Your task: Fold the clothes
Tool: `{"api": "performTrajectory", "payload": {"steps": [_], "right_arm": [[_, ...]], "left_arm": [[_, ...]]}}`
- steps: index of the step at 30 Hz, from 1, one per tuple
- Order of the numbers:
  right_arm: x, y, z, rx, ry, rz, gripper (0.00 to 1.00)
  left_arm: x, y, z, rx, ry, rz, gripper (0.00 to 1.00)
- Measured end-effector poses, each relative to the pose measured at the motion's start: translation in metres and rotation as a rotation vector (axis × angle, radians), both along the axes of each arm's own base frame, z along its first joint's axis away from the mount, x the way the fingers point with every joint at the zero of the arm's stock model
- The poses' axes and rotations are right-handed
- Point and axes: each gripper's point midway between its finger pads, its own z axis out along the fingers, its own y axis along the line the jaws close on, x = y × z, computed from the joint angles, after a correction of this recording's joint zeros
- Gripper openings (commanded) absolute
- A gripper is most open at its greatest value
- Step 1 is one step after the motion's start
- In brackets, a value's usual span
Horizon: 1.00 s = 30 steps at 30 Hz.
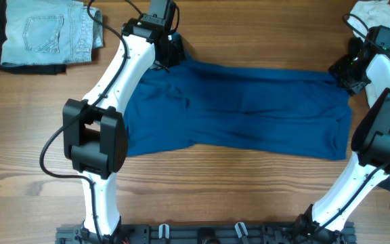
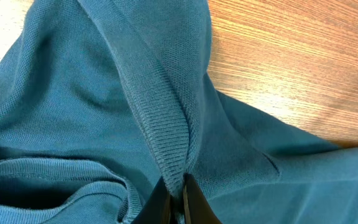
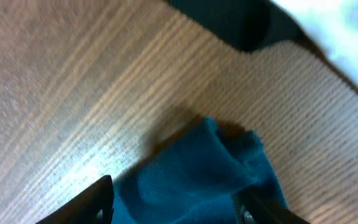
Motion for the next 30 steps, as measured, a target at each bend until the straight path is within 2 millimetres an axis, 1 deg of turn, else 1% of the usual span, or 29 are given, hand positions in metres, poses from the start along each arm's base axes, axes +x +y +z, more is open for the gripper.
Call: {"api": "performTrajectory", "payload": {"steps": [3,7,9,11,14,23,27,30], "right_arm": [[0.003,-0.002,0.001,-0.002,-0.014,-0.010,0.49],[0.003,-0.003,0.001,-0.003,-0.015,-0.015,0.45],[0.003,-0.003,0.001,-0.005,-0.015,-0.017,0.34],[0.003,-0.003,0.001,-0.004,-0.015,-0.020,0.19],[0.003,-0.004,0.001,-0.006,-0.015,-0.025,0.05],[0.005,-0.007,0.003,-0.022,-0.024,-0.027,0.04],[0.002,-0.006,0.004,-0.021,-0.015,-0.028,0.04],[-0.003,-0.004,0.012,-0.017,-0.005,-0.030,0.04]], "left_arm": [[0.000,0.000,0.000,0.000,0.000,0.000,0.04],[0.000,0.000,0.000,0.000,0.000,0.000,0.04],[0.000,0.000,0.000,0.000,0.000,0.000,0.04],[0.000,0.000,0.000,0.000,0.000,0.000,0.04],[0.000,0.000,0.000,0.000,0.000,0.000,0.04],[0.000,0.000,0.002,0.003,-0.007,-0.011,0.04],[0.000,0.000,0.017,0.002,-0.039,-0.030,0.04],[-0.004,0.002,0.029,0.002,-0.053,-0.032,0.04]]}}
